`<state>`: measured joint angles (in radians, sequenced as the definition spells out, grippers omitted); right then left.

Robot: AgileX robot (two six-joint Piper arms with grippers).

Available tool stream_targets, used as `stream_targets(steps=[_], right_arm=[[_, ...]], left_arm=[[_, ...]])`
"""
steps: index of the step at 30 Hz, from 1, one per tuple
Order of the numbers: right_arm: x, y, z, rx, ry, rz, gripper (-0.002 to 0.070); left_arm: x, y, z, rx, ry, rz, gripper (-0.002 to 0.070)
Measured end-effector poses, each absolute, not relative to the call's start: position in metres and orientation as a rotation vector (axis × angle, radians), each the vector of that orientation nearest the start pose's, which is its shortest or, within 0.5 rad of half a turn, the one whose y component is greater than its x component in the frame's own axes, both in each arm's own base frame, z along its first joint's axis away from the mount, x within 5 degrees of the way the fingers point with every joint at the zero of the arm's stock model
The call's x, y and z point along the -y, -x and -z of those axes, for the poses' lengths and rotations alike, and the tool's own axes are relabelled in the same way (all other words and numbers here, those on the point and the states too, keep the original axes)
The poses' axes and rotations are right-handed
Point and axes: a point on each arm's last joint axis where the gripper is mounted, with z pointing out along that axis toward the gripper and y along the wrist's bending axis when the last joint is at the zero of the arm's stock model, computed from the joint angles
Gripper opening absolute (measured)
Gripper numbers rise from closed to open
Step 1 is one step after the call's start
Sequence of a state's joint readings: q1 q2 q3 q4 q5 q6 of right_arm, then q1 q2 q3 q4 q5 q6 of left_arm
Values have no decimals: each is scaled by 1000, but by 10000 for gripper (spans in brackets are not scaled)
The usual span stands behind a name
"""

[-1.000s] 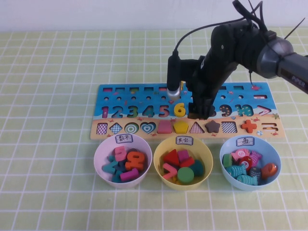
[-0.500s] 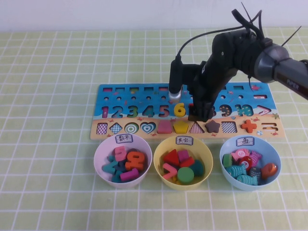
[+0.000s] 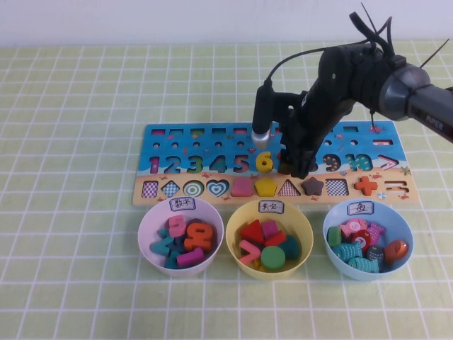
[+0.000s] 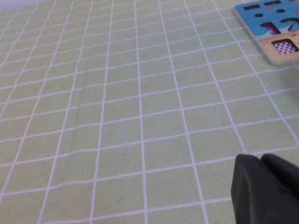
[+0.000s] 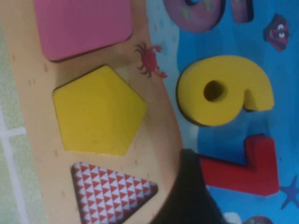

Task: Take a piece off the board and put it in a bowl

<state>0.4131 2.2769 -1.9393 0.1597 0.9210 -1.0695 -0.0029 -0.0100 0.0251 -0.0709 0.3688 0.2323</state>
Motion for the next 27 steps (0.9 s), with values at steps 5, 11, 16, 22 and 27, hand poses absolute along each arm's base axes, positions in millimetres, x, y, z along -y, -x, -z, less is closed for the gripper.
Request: stream_targets(steps=[5,11,16,22,27], right_arm=[[-209,-451,-188,-2074,1755,-22,447],[-207,-451,-187,-2091,1748,-44,403],[-207,-449,-187,-2104,1754,-62,256],[-207,-449,-187,-2103,1754,-72,106],[-207,-449,-187,-2103,1753,-74,82]], left_arm=[[2,-53,-172,-1859,-175,-89,-5],[2,-53,-172,-1859,-175,-89,-5],[2,-53,-172,-1859,-175,-89,-5],[2,-53,-172,-1859,-175,-89,-5],[2,-53,-172,-1859,-175,-89,-5]])
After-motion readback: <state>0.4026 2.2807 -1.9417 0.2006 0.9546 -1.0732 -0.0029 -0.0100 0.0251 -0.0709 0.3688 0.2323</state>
